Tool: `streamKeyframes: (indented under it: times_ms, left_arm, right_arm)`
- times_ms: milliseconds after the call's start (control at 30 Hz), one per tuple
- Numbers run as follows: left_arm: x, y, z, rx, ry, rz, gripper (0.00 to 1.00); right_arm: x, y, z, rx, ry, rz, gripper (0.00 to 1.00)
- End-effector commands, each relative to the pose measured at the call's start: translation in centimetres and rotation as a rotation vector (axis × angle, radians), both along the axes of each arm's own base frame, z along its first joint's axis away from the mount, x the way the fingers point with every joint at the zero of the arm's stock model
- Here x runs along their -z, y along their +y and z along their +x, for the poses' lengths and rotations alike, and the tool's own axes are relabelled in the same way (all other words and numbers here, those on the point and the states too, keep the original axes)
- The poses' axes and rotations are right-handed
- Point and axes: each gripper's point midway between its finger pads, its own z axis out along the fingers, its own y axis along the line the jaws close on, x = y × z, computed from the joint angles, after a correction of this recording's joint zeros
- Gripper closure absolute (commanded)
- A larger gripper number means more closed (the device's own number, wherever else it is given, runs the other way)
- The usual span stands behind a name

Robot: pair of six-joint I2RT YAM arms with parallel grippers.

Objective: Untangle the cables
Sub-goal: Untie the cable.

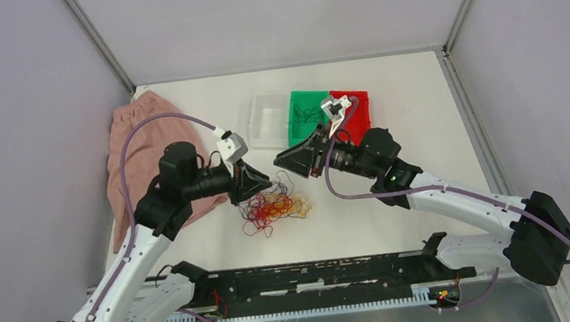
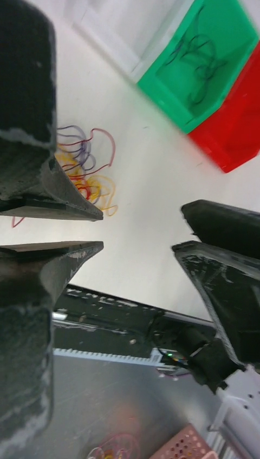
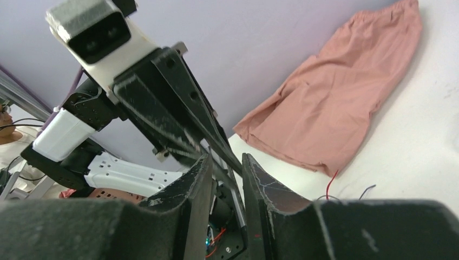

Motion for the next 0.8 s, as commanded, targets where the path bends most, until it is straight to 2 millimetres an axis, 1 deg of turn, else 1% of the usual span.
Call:
streamKeyframes:
  times_ms: [0, 67, 100, 133, 200, 267, 333, 433, 500, 533, 633, 767]
  left_arm:
    - [4.0, 0.8, -1.2, 0.097, -0.004, 0.142, 0.71]
    - [5.8, 1.7, -1.6, 0.119, -0.003, 0.223, 0.69]
    - [6.6, 2.0, -1.7, 0.122, 0.003, 0.248, 0.67]
    - [7.1, 2.2, -1.6, 0.104, 0.018, 0.261, 0.65]
    - [7.7, 2.4, -0.8, 0.043, 0.04, 0.258, 0.64]
    - [7.4, 2.3, -0.2, 0.011, 0.037, 0.229, 0.64]
    - [6.8, 2.1, -0.1, 0.01, 0.034, 0.19, 0.64]
    - [5.9, 1.9, 0.1, 0.014, 0.031, 0.169, 0.64]
    - [5.3, 1.9, 0.4, 0.008, 0.021, 0.164, 0.64]
    - [5.0, 2.0, 0.6, 0.005, 0.017, 0.16, 0.64]
    - [4.1, 2.0, 0.6, 0.006, -0.002, 0.151, 0.64]
    - [3.5, 2.1, 0.6, 0.002, -0.014, 0.144, 0.64]
  right_arm:
    - [-2.0, -0.2, -0.2, 0.004, -0.057, 0.007, 0.62]
    - [0.7, -1.2, 1.2, 0.1, -0.043, -0.113, 0.57]
    - [2.4, -1.8, 1.8, 0.143, -0.033, -0.187, 0.55]
    - [4.0, -2.4, 2.5, 0.183, -0.021, -0.258, 0.54]
    - [7.3, -3.5, 3.4, 0.232, 0.01, -0.374, 0.5]
    - [10.4, -3.9, 3.6, 0.217, 0.056, -0.477, 0.49]
    - [13.4, -3.8, 3.4, 0.166, 0.081, -0.578, 0.49]
    - [17.1, -3.5, 3.6, 0.111, 0.087, -0.707, 0.46]
    - [18.6, -3.2, 3.9, 0.075, 0.075, -0.765, 0.45]
    - [19.0, -3.0, 4.2, 0.068, 0.068, -0.782, 0.45]
    - [19.6, -2.0, 5.4, 0.065, 0.049, -0.795, 0.44]
    - [20.6, -0.4, 6.9, 0.06, 0.053, -0.808, 0.41]
